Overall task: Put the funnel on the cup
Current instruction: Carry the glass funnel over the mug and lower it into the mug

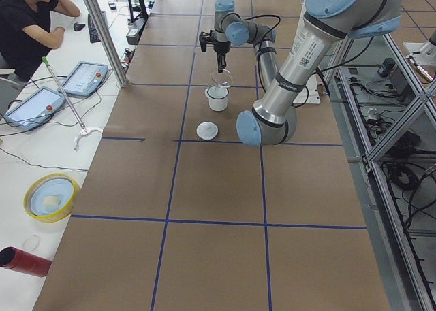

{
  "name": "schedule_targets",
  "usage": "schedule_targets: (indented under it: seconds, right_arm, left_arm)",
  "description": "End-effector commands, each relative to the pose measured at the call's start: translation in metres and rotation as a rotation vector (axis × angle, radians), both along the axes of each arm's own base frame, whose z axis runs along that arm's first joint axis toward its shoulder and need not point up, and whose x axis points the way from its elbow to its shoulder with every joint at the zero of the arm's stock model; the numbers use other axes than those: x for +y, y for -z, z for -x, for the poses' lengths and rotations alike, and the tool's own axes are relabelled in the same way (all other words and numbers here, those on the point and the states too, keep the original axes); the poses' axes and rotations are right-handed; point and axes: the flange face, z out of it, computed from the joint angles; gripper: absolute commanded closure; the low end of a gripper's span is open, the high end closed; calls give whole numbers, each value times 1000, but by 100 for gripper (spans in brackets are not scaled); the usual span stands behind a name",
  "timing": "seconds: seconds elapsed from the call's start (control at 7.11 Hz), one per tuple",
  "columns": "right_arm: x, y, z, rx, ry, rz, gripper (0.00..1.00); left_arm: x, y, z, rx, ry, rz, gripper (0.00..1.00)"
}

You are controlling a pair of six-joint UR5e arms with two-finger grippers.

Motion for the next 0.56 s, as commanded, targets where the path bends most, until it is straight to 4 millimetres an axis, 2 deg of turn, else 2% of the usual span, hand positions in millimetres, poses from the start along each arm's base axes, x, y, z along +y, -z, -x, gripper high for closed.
schedule_targets:
  seconds: [0.0,0.14,0.42]
  right_arm:
    - [0,0,0,0,0,0,0]
    - [-1,1,0,0,0,-2,0]
    - [0,0,0,0,0,0,0]
  left_arm:
    - [-13,12,-33,-27,-52,-31,100]
    - [-6,10,-48,-34,-74,-29,100]
    - [-7,1,-61,-42,-84,-25,100]
